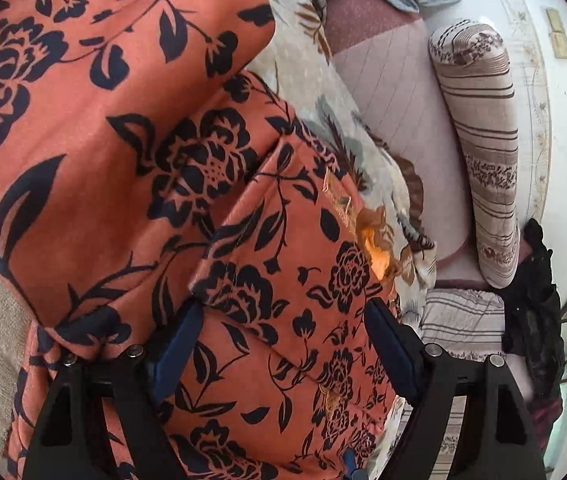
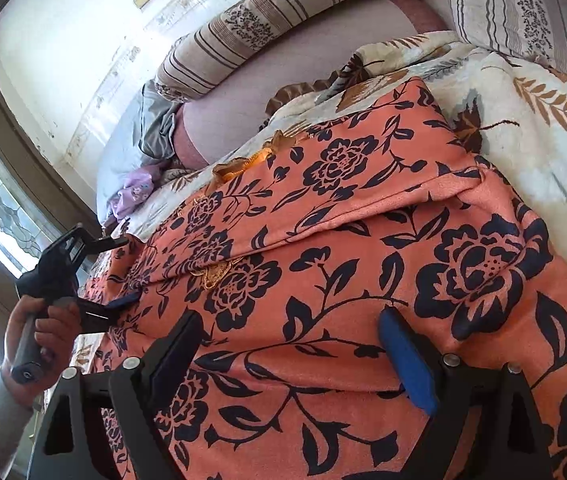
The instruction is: Fold small clothes
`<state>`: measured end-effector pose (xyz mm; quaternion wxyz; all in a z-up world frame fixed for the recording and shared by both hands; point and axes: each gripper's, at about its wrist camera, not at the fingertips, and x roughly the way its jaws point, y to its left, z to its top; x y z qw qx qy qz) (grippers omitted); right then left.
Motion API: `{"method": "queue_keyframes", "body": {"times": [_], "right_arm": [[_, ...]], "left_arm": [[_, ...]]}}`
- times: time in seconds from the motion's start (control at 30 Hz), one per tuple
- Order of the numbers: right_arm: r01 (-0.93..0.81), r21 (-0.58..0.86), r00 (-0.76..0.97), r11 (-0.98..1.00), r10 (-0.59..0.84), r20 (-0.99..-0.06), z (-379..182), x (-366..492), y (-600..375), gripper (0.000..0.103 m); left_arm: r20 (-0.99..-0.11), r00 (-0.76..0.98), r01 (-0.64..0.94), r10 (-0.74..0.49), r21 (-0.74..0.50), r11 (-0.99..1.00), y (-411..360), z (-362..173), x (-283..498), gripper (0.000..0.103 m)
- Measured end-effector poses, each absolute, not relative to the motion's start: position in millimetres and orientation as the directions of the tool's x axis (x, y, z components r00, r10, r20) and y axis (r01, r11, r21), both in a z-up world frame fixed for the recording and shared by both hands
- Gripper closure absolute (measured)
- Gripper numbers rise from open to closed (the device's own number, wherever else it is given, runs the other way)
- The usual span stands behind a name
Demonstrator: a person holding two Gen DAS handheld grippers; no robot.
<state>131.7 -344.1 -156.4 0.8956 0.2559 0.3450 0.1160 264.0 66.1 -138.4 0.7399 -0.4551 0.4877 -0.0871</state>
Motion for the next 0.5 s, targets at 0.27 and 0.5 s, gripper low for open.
{"method": "queue_keyframes", "body": {"times": [0.27,0.5], "right_arm": [[-0.027,0.547,0.724,0.836,0.394,-0.566,-155.0,134.4,-339.6,0.012],[0.173,0.848,0.781,0.501,0.455,-0.428,-141.6,145.4,-412.8,0.032]], "left_arm": [[-0.776,0.479,-0.401,-0.411,-0.610,0.684,63.8,-132.4,270.7,0.098],[-0.817,0.532,-0.230,-0.223,-0.393,0.890,20.0,-105.4,243.9,0.098]]}}
